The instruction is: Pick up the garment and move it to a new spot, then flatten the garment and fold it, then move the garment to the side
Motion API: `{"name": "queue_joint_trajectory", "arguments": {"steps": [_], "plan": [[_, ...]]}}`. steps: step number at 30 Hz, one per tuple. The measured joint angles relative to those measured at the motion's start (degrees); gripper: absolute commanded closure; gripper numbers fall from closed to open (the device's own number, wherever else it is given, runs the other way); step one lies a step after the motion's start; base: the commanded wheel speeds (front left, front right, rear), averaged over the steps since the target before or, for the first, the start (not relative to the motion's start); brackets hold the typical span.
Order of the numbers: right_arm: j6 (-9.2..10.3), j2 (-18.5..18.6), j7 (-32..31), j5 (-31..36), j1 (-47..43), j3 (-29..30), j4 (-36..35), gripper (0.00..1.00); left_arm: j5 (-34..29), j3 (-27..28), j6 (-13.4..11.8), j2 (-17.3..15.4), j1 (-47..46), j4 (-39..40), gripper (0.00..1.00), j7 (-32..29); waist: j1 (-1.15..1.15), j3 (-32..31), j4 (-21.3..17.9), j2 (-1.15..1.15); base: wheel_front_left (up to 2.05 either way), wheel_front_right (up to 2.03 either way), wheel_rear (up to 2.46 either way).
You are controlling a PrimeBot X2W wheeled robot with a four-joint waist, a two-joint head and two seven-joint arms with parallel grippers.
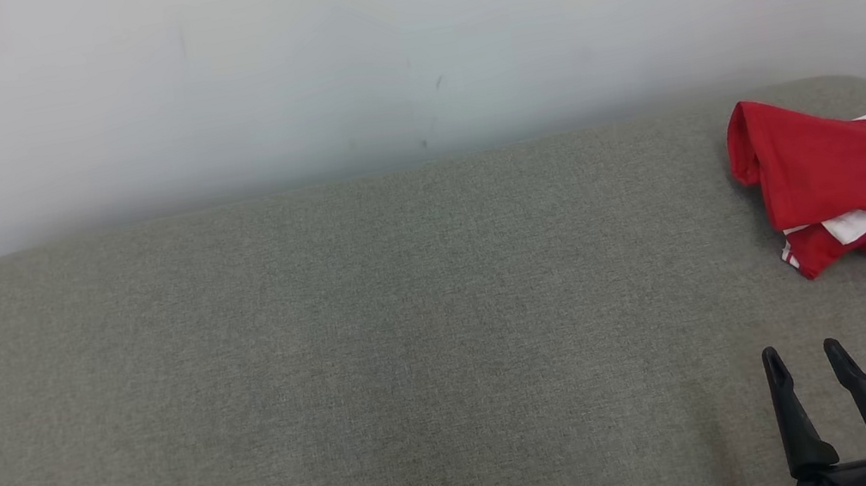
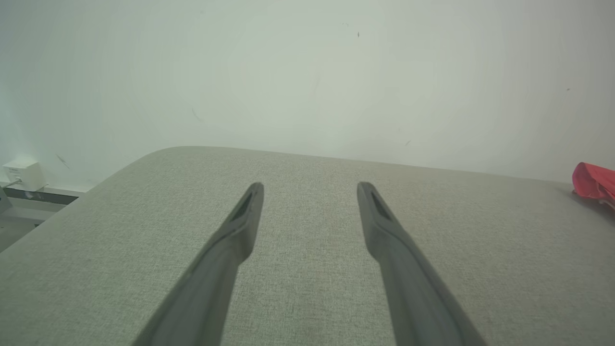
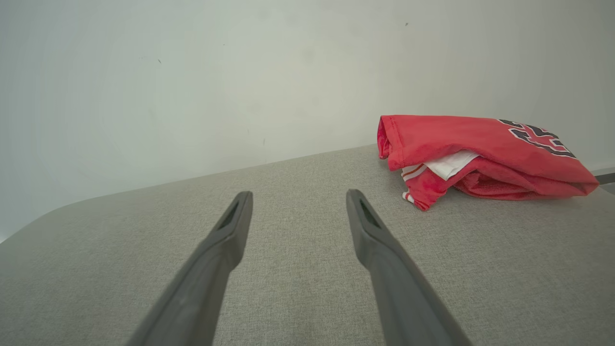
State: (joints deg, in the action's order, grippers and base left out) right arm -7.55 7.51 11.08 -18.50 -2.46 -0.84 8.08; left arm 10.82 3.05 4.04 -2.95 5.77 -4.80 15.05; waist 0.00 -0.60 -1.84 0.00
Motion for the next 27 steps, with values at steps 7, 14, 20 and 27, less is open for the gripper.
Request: {"name": "queue_joint_trajectory", "arguments": {"steps": [7, 14, 20, 27], "plan": [[0.00, -0.51, -0.56, 0.46, -0.38, 0.12, -0.67, 0.00, -0.01, 0.24, 0.04, 0.00, -0.02, -0.80, 0.00, 0.00, 0.00, -0.21, 0.19, 0.00, 0.00, 0.00, 0.00], [0.00, -1.08, -0.99, 0.32, -1.74, -0.11, 2.43, 1.00, -0.11, 0.42, 0.00, 0.43, 0.20, -3.65, 1.00, -0.31, 0.00, -0.23, 0.24, 0.00, 0.00, 0.00, 0.00], [0.00, -1.35, -2.15, -5.20, -1.90, 0.25, 2.90, 1.00, 6.04, 0.70, 0.08, 0.54, 0.05, -4.53, 1.00, -2.16, 0.00, -0.18, 0.31, 0.00, 0.00, 0.00, 0.00], [0.00, -1.65, -3.63, -11.82, -0.94, 0.90, 3.26, 1.00, 13.43, 0.87, 0.51, 0.53, -0.55, -4.93, 1.00, -4.06, 0.00, -0.12, 0.40, 0.00, 0.00, 0.00, 0.00]]}}
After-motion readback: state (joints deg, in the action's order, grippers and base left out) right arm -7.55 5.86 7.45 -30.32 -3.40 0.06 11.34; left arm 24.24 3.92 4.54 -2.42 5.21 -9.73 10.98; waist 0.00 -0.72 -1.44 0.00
